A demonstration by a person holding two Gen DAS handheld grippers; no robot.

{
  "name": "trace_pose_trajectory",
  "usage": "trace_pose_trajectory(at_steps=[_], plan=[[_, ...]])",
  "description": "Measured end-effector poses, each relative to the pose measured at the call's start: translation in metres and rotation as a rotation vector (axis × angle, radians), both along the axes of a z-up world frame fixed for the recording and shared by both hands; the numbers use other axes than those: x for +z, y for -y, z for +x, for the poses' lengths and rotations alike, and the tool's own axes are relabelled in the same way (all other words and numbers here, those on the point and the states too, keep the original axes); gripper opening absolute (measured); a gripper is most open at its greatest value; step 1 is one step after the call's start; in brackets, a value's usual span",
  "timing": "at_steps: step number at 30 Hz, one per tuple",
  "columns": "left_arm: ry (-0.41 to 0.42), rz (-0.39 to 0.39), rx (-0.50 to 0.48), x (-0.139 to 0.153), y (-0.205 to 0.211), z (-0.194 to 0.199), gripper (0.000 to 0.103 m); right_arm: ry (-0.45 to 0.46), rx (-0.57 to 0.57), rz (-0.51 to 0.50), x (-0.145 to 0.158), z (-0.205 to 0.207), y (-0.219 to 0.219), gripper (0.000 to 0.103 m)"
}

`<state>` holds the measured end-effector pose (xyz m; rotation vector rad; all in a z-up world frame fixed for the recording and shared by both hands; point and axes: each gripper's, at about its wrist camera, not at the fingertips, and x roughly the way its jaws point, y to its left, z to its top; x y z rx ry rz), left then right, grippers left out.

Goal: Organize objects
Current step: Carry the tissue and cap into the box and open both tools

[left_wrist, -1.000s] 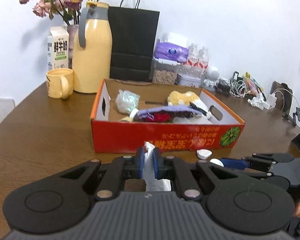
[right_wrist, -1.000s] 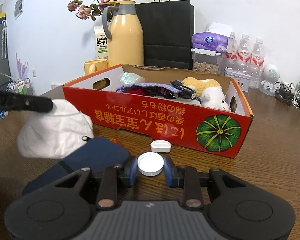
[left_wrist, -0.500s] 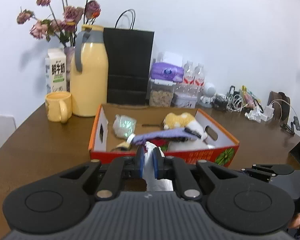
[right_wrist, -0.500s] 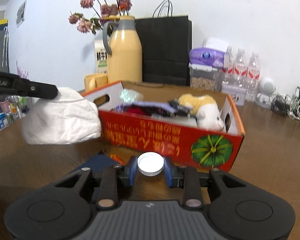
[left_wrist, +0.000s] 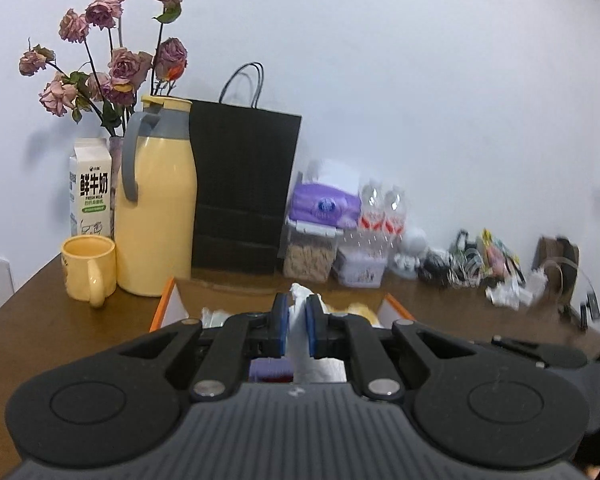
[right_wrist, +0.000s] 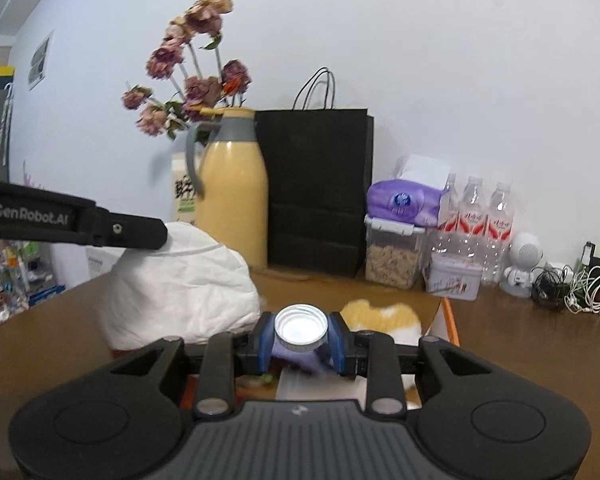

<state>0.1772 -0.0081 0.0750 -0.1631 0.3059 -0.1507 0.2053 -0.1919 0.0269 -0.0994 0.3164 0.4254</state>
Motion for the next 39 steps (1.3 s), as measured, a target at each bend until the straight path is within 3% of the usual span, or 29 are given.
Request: trace_pose_trajectory(at_steps=[8,13,16,18,19,21,22,23,26,39], plan=[[-0.033,-0.085,0.058,-0.016,-0.002,0.061,0.010,-0.029,-0.073,0.051,-0.011,0.058,-0.004,0.028],[-0.100,-0.046,0.081,-0.039,-0.004,0.081,0.010,-0.108,-0.081,0.044,-0.033,0.077,0.000,0.027],[-0.107,0.022,0.107,-0.047,0.003,0.082,0.011,-0.132,-0.081,0.032,-0.040,0.078,0.000,0.028],[-0.104,0.066,0.126,-0.050,0.008,0.082,0.013,-0.141,-0.086,0.023,-0.043,0.076,0.001,0.037],[-0.101,0.089,0.138,-0.051,0.010,0.081,0.021,-0.142,-0.090,0.022,-0.043,0.075,0.001,0.043],[-0.093,0.108,0.149,-0.052,0.012,0.079,0.049,-0.132,-0.106,0.023,-0.043,0.073,0.003,0.075],[-0.082,0.112,0.166,-0.052,0.012,0.076,0.077,-0.120,-0.119,0.023,-0.042,0.071,0.003,0.084],[-0.068,0.113,0.180,-0.051,0.012,0.075,0.097,-0.107,-0.130,0.022,-0.041,0.069,0.004,0.096],[-0.020,0.110,0.216,-0.047,0.010,0.068,0.103,-0.093,-0.149,0.019,-0.040,0.068,0.006,0.102],[-0.040,0.074,0.232,-0.046,0.001,0.065,0.103,-0.082,-0.148,-0.008,-0.039,0.060,0.007,0.103]])
